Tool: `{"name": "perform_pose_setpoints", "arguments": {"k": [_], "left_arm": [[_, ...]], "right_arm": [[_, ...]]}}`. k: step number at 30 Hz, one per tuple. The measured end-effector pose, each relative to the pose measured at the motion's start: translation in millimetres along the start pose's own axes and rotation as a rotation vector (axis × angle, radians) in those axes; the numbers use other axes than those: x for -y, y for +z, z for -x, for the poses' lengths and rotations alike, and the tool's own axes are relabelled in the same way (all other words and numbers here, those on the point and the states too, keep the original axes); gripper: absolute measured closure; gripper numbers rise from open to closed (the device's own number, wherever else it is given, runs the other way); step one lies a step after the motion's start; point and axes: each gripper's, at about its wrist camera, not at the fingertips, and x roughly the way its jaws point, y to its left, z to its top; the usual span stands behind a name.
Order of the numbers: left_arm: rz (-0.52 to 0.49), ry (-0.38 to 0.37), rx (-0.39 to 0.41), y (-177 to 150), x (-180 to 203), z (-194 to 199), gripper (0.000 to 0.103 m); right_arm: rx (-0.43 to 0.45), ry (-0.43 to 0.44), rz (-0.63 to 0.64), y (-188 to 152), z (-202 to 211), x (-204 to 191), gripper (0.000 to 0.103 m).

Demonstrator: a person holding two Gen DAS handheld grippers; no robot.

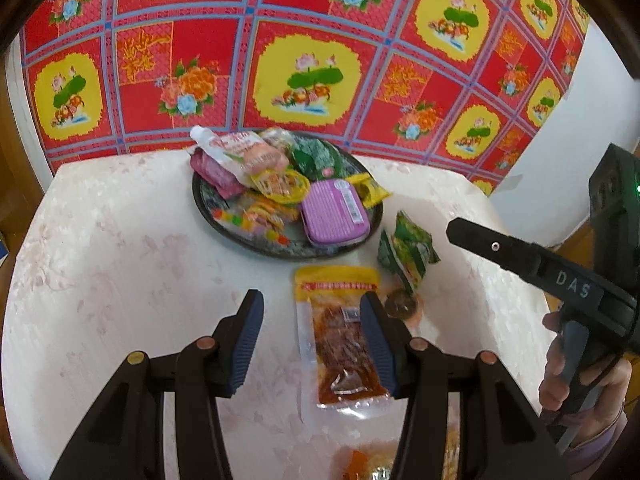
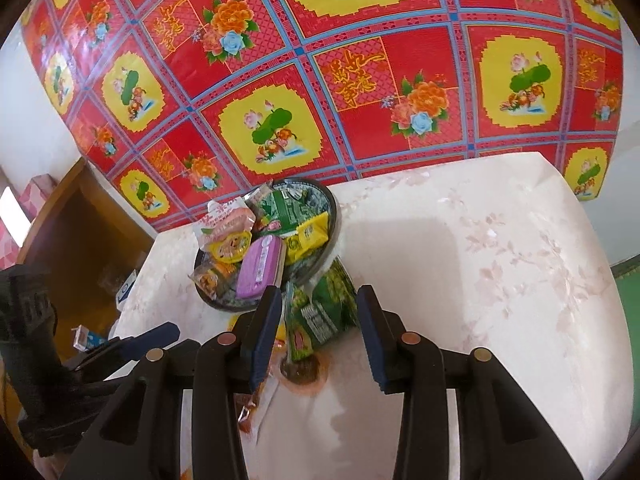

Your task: Organize snacks

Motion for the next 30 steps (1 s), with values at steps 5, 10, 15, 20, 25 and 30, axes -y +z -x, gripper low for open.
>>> {"name": "perform_pose_setpoints", "arguments": {"k": [5,10,15,20,25,30], "left_arm": [[0.003,-0.017,-0.033,-10,5,-5,0.05],[-0.022,-0.013,-0.063,-18,14,-11,0.05],[-0.045,0.009,-0.083,-20,21,-17,0.05],[-0.052,0.01,-0.107,-22,23,-24,0.041],[-0.059,0.018,-0.109,-23,27,-26,0.036],[-0.112,0.059,-0.109,-25,38,-30,0.028]], "right_arm": [[0.002,-0.006,-0.008,-7,7,4,0.063],[-0.007,-0.019,-0.021,-13,8,12,0.063],[-0.012,-0.028,-0.041,-16,7,21,0.063],[-0.01,-0.027,-0.057,-19,8,28,0.062],[-0.011,-0.029,-0.067,-21,9,35,0.062],[-0.015,-0.024,-0.082,-22,7,41,0.062]]}}
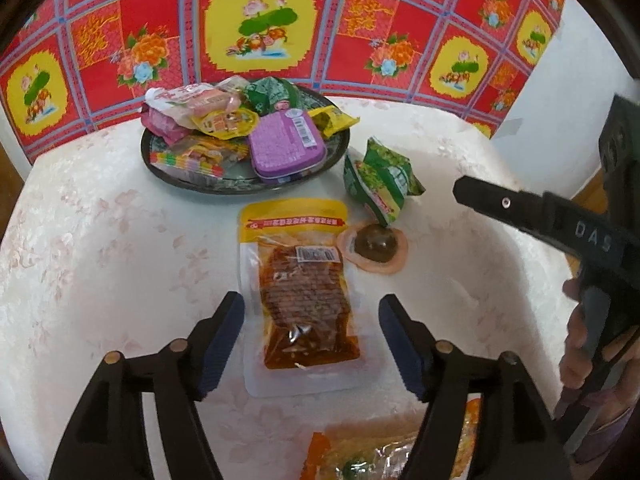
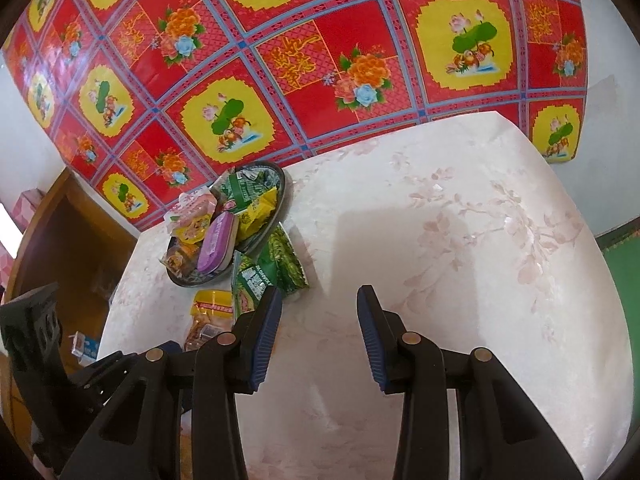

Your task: Organize snacks

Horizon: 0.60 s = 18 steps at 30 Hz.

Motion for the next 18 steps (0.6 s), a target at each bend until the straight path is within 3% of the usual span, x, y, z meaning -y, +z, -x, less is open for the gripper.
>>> {"name": "perform_pose_setpoints", "arguments": {"k": [5,13,14,18], "left_arm": [[-0.083,0.09,0.006,-1,15,-7,0.028],[-0.087,0.094,0.028,0,14,-7,0.029],[-0.088,0.093,0.033,0,14,-7,0.034],[-0.105,0.087,0.041,1,16,-6,0.041]], "right_arm": [[0.004,0.014,-0.011,0,1,3,0.062],[0.006,0.027,-0.03,-3,1,10,0.062],[0.005,0.028,-0.032,-3,1,10,0.062],[-0.001,0.032,-0.036,-4,0,10,0.062]]}}
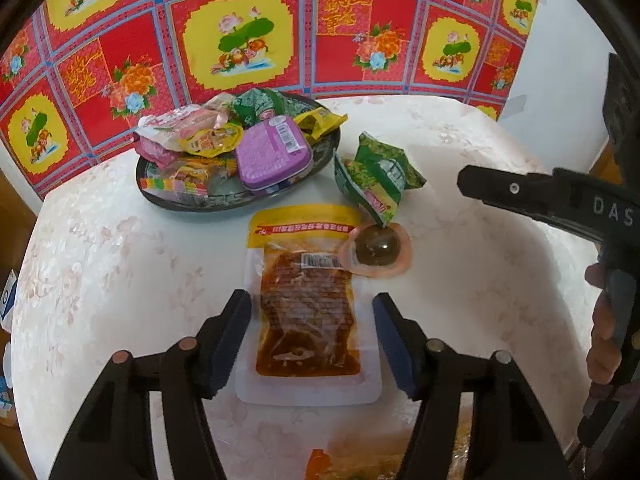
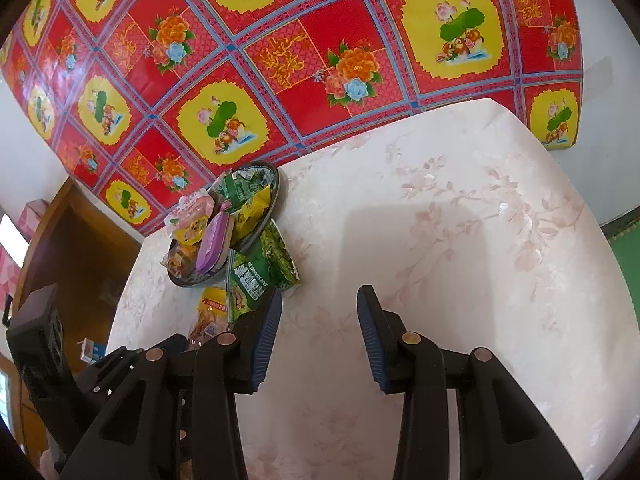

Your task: Organize snacks

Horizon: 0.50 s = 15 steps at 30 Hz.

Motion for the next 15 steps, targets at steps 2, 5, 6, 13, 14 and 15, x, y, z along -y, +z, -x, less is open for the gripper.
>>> {"name": "perform_pose_setpoints", "arguments": {"k": [2,5,6,13,14,15], "left_arm": [[-0.014,0.008,0.009,-1,3,2,0.042],[-0.006,-0.001,0.018,-3,3,2,0.043],[0.002,-0.008,0.021,-4,2,3,0.046],[-0.012,-0.08,0.048,-3,9,13,0.085],[-0.017,-0.08,0.04,-5,10,10,0.085],[-0.013,-0.083,0.036,-6,10,9,0.085]], "right_arm": [[-0.001,0.0,0.006,0,0,-1,0.062],[-0.002,0.0,0.007,1,0,-2,0.062],[-0.002,0.0,0.009,1,0,-2,0.062],[-0.011,-0.002,0.025,1,-5,-8,0.062],[-0.013,-0.001,0.027,1,-5,-9,0.062],[-0.016,0.0,0.03,1,-6,-10,0.062]]}}
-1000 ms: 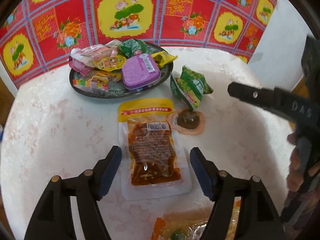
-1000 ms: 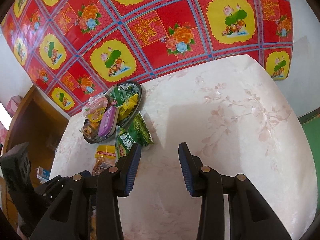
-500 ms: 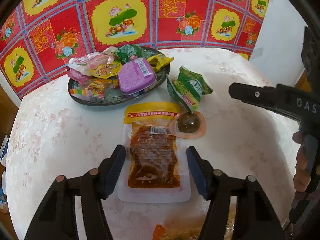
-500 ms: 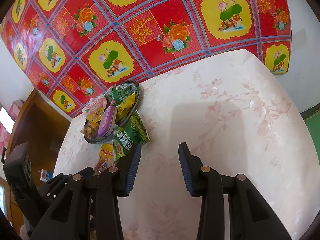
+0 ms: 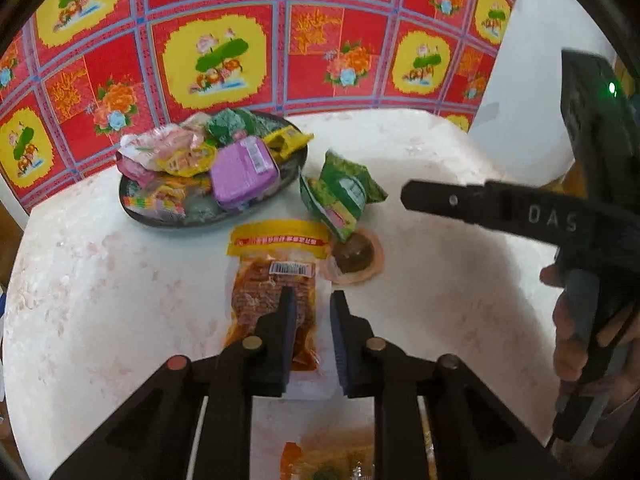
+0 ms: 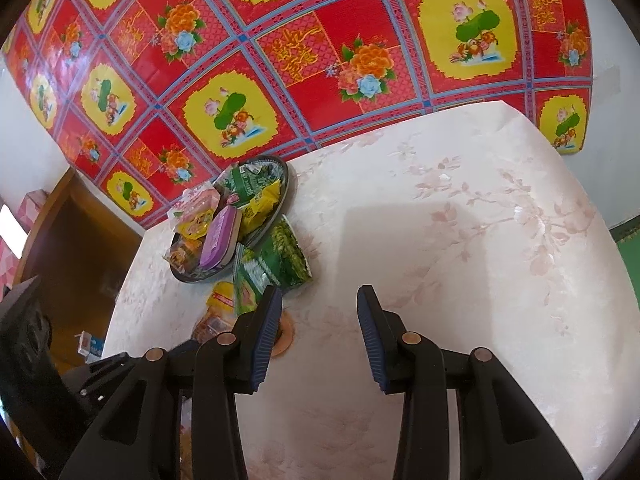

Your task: Organize snacks

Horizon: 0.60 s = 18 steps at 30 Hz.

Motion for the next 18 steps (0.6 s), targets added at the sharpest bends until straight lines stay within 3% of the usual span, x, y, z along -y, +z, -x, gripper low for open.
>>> {"name": "perform_pose_setpoints", "arguments": {"k": [8,10,11,13,18], "left_arm": [[0.091,0.034,0.003,1,-31,6,0.086],[0.12,0.02,-0.007,0,-40,5,0.081],[0.134,0.006,-0.011,-1,-44,6,0.074],[0.154,-0.007,-0.016,-3,-48,6,0.069],[0.139,-0.011,-0.026,-5,-46,7,0.049]], "right_arm": [[-0.009,0.008,0.025,0,-4,-6,0.062],[-0.009,0.018,0.038,2,-7,-9,0.058],[-0.009,0.022,0.05,3,-9,-12,0.046],[-0.015,0.019,0.081,6,-14,-17,0.036],[-0.038,-0.021,0.181,11,-32,-36,0.035]]}}
